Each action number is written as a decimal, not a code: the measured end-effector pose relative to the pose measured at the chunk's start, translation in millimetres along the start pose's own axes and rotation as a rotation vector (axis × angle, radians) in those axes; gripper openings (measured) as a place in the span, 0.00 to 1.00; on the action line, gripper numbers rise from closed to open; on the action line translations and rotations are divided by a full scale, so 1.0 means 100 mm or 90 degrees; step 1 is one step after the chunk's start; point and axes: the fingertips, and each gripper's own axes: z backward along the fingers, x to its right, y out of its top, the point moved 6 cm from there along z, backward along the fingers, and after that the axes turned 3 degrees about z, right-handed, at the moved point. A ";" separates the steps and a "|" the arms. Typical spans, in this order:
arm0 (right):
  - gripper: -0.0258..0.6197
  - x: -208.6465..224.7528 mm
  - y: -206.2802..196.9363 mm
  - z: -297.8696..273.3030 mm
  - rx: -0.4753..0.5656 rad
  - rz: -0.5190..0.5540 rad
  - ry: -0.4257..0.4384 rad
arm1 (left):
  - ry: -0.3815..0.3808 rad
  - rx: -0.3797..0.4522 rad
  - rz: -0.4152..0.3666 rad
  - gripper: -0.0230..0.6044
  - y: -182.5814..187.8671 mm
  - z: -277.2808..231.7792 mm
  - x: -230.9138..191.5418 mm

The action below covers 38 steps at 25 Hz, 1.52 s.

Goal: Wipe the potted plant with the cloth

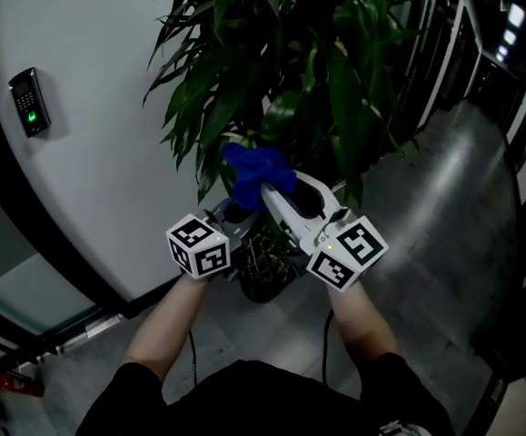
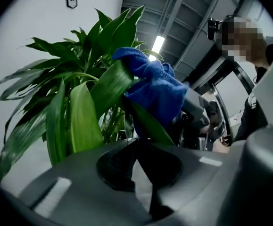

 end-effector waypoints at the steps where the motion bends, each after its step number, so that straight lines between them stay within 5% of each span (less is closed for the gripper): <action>1: 0.21 0.00 -0.01 0.02 -0.001 -0.007 0.002 | -0.012 0.005 0.009 0.05 0.00 0.00 0.02; 19: 0.21 -0.07 -0.29 0.50 -0.017 -0.102 -0.002 | -0.052 0.087 0.127 0.05 -0.06 0.08 0.06; 25: 0.21 -0.15 -0.40 0.59 -0.021 -0.135 0.006 | -0.033 0.084 0.096 0.05 -0.02 0.09 0.08; 38: 0.21 -0.31 -0.69 0.68 -0.050 -0.177 0.035 | -0.017 0.085 0.112 0.05 -0.11 0.15 0.04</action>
